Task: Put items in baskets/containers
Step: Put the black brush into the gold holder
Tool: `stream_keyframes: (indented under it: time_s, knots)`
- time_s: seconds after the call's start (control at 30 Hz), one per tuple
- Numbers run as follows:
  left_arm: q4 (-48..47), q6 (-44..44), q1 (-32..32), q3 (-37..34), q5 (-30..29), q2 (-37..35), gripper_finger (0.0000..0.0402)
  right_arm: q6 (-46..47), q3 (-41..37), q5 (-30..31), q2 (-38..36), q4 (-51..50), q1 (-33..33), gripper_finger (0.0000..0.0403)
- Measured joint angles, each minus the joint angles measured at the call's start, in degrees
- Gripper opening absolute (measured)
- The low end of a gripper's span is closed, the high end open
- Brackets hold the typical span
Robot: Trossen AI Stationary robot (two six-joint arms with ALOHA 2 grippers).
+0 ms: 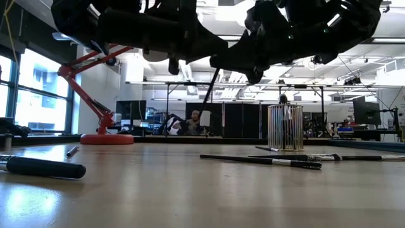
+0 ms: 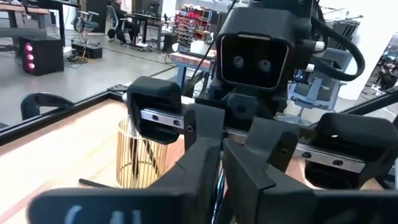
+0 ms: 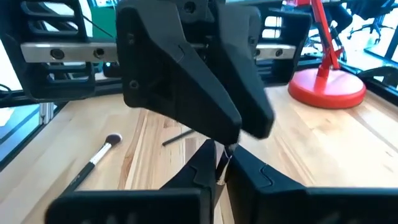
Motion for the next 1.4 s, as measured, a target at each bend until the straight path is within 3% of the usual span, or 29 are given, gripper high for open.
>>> stream_keyframes:
  time_s: [0.23, 0.53, 0.77, 0.97, 1.4]
  knots:
    - [-2.42, 1.78, 0.0, 0.0, -4.49, -0.36, 0.0112, -0.45, -0.03, 1.51, -3.42, -6.3, -0.03, 0.001]
    - [-13.29, 1.91, -0.02, 0.06, -3.43, -4.74, 0.0124, -6.67, -0.03, 16.71, -22.62, -28.76, -0.4, 0.001]
    - [-18.13, -0.01, -0.02, 0.02, -2.77, -4.61, 0.0124, -4.71, -0.02, 28.03, -36.41, -45.05, -5.3, 0.0013]
    - [-19.01, -0.04, -0.02, -0.02, -1.33, -4.55, 0.0124, -0.56, -0.42, 27.81, -37.47, -52.69, -10.97, 0.001]
    - [-19.04, -0.27, -0.02, -0.02, -1.29, -4.55, 0.0124, 6.33, -5.12, 20.06, -29.33, -50.44, -16.75, 0.003]
